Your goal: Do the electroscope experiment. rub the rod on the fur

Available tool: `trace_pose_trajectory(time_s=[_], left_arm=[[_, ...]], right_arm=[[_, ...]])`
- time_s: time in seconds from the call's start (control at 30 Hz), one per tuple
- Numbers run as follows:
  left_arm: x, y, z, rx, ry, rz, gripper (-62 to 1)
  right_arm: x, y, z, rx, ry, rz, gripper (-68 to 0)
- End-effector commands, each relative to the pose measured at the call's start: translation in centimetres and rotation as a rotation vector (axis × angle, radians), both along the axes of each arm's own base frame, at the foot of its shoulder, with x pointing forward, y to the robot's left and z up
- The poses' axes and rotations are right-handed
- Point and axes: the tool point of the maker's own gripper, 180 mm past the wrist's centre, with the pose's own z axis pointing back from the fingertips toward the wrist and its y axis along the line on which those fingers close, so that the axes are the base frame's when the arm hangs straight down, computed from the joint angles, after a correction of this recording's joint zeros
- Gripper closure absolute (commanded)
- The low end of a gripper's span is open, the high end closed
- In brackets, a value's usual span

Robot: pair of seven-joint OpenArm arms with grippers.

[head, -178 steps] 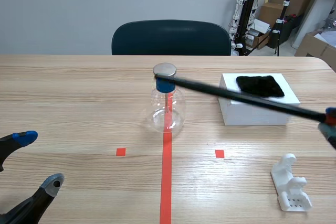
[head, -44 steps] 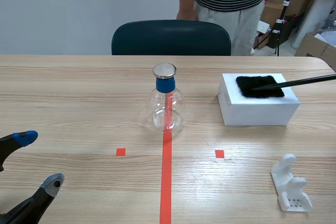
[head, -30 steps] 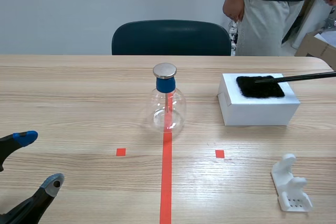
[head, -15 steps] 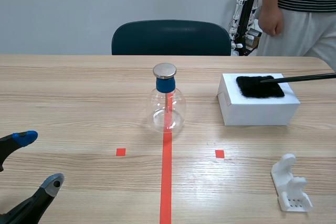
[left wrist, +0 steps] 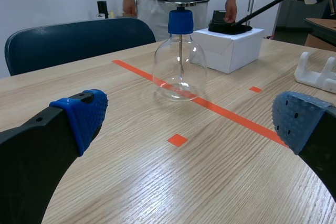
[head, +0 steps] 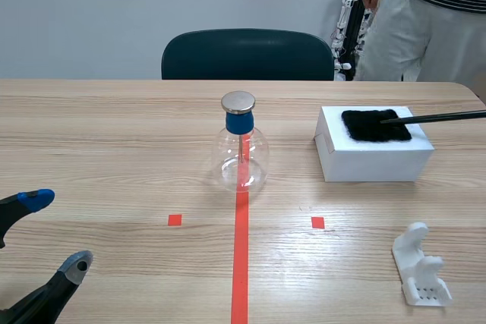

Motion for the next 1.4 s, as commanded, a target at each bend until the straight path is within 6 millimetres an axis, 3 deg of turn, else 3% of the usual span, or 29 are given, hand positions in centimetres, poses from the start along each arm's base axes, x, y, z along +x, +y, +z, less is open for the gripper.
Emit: trace_pose_trajectory(time_s=[0.0,0.23,0.3,0.53,0.83,1.13,1.27,1.37], left_arm=[[0.0,0.5,0.9,-0.014,-0.03,0.002,-62.3],[0.0,0.5,0.9,-0.014,-0.03,0.002,-62.3],[0.0,0.5,0.9,-0.014,-0.03,0.002,-62.3],[0.0,0.5,0.9,-0.014,-0.03,0.002,-62.3],[0.0,0.5,0.9,-0.014,-0.03,0.002,-62.3],[0.0,0.5,0.9,-0.014,-0.03,0.002,-62.3],[0.0,0.5,0.9,-0.014,-0.03,0.002,-62.3],[0.0,0.5,0.9,-0.014,-0.03,0.002,-62.3]], right_arm=[[0.8,-0.1,1.6,-0.019,-0.031,0.022,-5.3],[0.5,3.3,0.6,0.058,0.024,0.194,-5.3],[0.5,3.2,0.6,0.056,0.022,0.19,-5.3],[0.8,-0.1,1.7,-0.022,-0.033,0.025,-5.3],[0.6,3.7,0.7,0.062,0.016,0.21,-5.3],[0.8,-0.5,1.8,-0.03,-0.037,0.004,-5.3],[0.8,0.8,1.4,-0.004,-0.015,0.068,-4.7],[0.8,2.0,1.0,0.006,0.005,0.126,0.4]])
